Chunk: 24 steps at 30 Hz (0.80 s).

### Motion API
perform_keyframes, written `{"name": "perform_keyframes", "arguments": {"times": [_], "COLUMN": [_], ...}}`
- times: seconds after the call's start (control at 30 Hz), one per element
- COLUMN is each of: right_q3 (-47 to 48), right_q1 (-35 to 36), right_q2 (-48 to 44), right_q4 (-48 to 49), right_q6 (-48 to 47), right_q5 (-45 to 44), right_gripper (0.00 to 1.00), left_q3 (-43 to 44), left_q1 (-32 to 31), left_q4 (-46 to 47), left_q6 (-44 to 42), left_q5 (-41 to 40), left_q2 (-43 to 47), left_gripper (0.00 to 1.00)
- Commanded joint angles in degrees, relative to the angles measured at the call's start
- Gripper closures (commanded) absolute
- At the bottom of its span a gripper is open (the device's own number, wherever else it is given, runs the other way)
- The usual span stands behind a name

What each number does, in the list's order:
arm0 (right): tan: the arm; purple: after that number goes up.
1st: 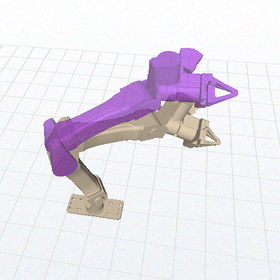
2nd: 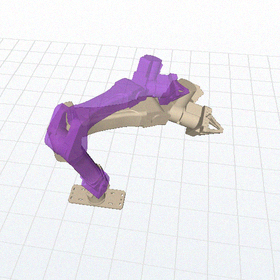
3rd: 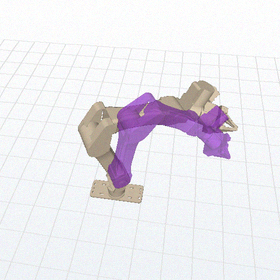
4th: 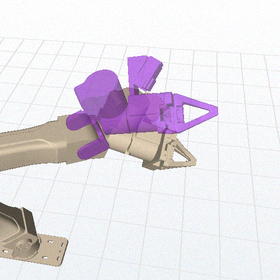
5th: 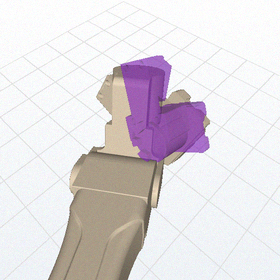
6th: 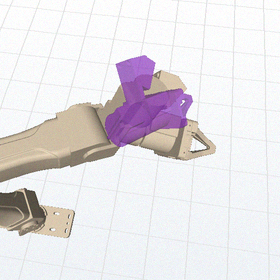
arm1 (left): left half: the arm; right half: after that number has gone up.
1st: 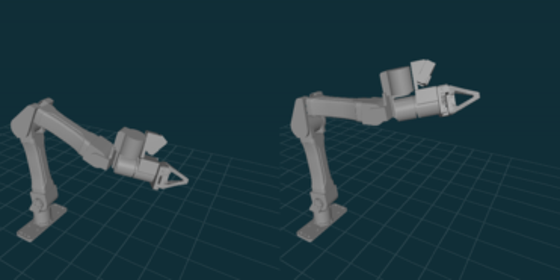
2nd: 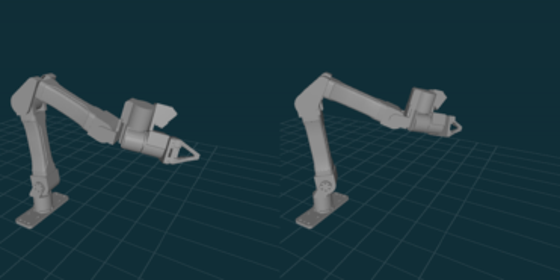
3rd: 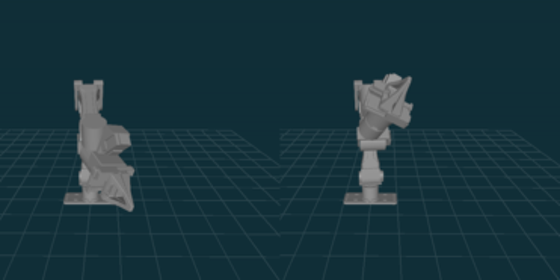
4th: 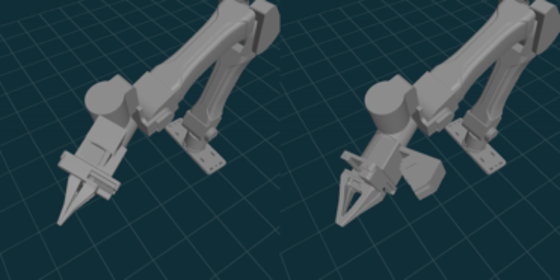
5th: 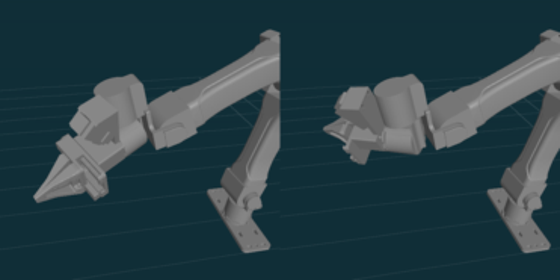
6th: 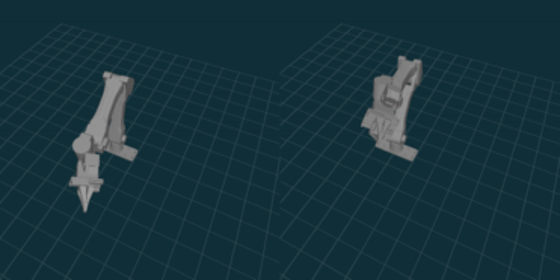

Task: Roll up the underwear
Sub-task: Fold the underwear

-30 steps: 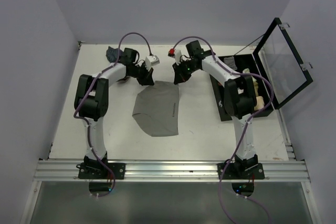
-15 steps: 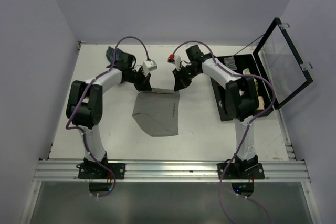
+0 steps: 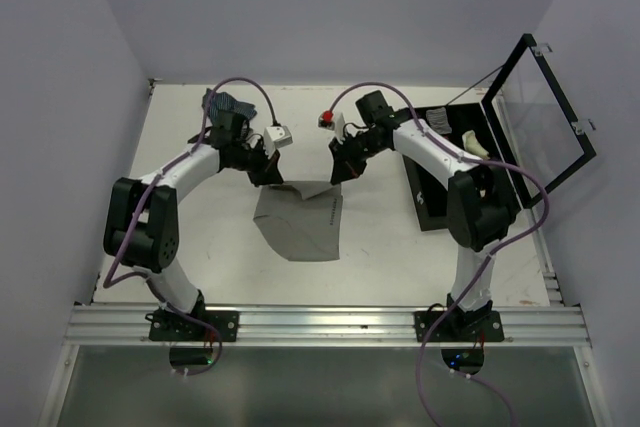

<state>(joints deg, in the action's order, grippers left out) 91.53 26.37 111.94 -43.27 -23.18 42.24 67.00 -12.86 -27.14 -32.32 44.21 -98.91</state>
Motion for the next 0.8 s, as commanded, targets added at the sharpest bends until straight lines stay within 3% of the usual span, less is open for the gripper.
{"name": "perform_keyframes", "arguments": {"times": [0.0,0.77], "right_q3": [-2.3,-22.3], "right_q1": [1.2,9.5], "right_q2": [-4.7,-16.6], "right_q4": [-0.1,5.4], "right_q6": [0.2,0.9], "right_q5": [2.2,0.0], "right_gripper": [1.00,1.00], "left_q3": [-2.2,-19.8], "left_q1": [0.5,-0.4], "left_q4": [-1.2,-4.0], "left_q6": [-1.4,-0.6], "left_q5": [2.2,2.9], "left_q2": [5.6,23.3], "left_gripper": [1.00,1.00]}}
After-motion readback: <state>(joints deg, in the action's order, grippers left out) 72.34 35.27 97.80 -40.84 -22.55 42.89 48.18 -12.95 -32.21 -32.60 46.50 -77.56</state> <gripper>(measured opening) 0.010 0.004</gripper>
